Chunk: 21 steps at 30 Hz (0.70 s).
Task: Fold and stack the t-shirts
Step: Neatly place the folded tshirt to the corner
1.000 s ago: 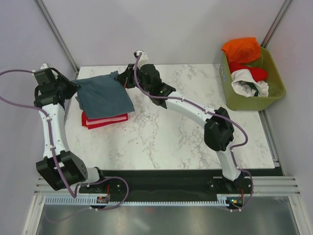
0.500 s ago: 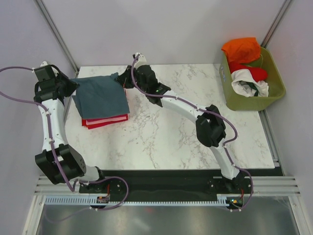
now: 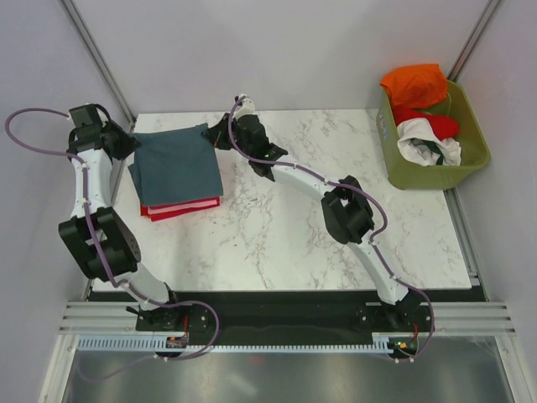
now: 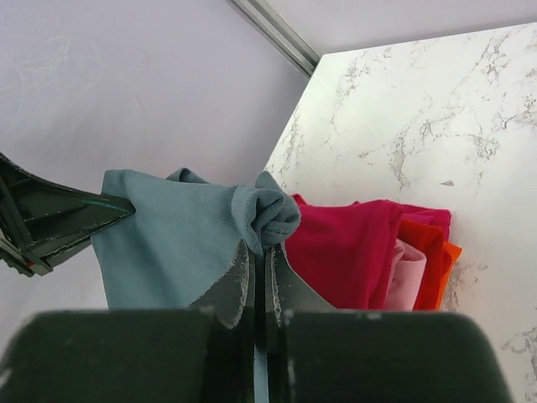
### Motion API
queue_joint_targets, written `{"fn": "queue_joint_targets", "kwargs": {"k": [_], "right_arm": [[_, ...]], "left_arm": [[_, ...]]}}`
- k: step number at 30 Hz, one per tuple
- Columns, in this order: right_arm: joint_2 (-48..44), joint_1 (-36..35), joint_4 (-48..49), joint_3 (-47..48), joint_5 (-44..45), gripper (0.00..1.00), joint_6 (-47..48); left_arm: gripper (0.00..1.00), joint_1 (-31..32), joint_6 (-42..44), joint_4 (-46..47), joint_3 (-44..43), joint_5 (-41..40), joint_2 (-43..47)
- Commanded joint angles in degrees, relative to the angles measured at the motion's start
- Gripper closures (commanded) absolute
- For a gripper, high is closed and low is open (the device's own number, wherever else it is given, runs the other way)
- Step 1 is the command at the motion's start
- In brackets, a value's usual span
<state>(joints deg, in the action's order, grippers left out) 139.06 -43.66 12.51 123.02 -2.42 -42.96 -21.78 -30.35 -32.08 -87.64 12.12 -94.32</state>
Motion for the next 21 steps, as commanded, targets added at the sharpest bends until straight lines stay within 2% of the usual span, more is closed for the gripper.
{"fn": "queue_joint_targets", "kwargs": {"k": [1, 5, 6, 7, 8, 9, 12, 16, 21], "right_arm": [[3.7, 1.1, 5.7, 5.1, 1.4, 0.99, -2.9], [7.7, 1.8, 8.8, 7.1, 4.0, 0.94, -4.1], [8.2, 1.9, 10.7, 7.2, 4.3, 0.89, -4.2], [9.1, 2.1, 11.3, 7.5, 5.4, 0.60, -4.3], [9.6, 2.2, 10.8, 8.6, 6.2, 0.44, -4.2], [9.8, 2.3, 9.8, 9.3, 6.8, 0.31, -3.6], [9.0, 2.6, 9.4, 9.2, 5.8, 0.28, -1.3], [3.0, 2.9, 9.7, 3.5, 5.1, 0.29, 1.9], [-7.0, 3.1, 9.4, -9.8, 2.7, 0.33, 7.6]], "left_arm": [[0.98, -0.5, 1.5, 4.2, -4.4, -1.4, -4.5], [0.98, -0.5, 0.2, 7.5, -8.5, 0.7, -11.3], [0.98, -0.5, 0.1, 7.6, -9.5, 2.8, -12.7], [0.96, -0.5, 0.3, 7.5, -11.7, 4.0, -14.3], [0.90, -0.6, 0.1, 7.4, -12.7, 4.8, -16.9], [0.57, -0.5, -0.6, 7.5, -13.3, 6.4, -17.8], [0.22, -0.4, -0.8, 9.2, -12.7, 7.7, -17.2], [0.22, 0.0, -0.4, 11.4, -7.6, 6.7, -11.8], [0.22, 0.0, -0.3, 11.4, -1.8, 4.9, -3.3]]}}
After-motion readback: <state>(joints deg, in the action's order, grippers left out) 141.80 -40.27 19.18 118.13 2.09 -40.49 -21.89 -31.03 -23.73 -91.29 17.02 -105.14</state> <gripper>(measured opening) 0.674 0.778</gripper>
